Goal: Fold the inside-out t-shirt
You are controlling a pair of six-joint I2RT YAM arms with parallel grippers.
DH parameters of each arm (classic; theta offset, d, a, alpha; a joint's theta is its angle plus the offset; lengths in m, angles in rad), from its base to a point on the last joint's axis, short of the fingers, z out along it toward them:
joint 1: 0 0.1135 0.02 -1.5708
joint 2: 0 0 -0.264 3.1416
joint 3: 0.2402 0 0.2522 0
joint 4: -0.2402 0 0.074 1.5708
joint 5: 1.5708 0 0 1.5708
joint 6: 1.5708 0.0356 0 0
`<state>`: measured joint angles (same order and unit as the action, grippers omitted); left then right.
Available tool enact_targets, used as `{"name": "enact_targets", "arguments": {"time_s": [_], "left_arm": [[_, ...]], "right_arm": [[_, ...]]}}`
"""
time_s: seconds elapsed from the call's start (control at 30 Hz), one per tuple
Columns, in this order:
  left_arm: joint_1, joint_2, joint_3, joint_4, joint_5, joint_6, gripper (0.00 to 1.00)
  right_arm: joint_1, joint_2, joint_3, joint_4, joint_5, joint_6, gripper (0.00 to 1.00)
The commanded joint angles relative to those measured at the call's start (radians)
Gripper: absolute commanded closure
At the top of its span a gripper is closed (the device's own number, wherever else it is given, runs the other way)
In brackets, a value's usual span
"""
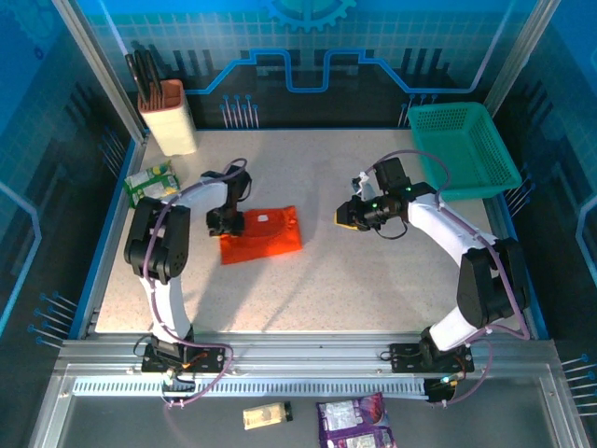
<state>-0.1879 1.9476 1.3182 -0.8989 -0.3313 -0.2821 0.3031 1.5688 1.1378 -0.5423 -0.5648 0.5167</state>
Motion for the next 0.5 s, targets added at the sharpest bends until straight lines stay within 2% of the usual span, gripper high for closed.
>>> {"name": "enact_targets", "arguments": {"time_s": [0.0,0.2,0.47], "left_arm": [[0.075,0.013,-0.048,-0.139,-0.156,0.055,0.60],[0.195,0.011,-0.031,-0.139,-0.191,0.065,0.59],[0.363,0.111,0.114,-0.149,-0.248,0.096,0.59]], "right_arm": [[-0.032,-0.010,0.011,-0.024,-0.046,-0.037,0.74],[-0.090,-0.025,-0.009,-0.025,-0.109,-0.074,0.74],[-0.194,-0.090,-0.105,0.009,-0.175,-0.104,0.74]]}}
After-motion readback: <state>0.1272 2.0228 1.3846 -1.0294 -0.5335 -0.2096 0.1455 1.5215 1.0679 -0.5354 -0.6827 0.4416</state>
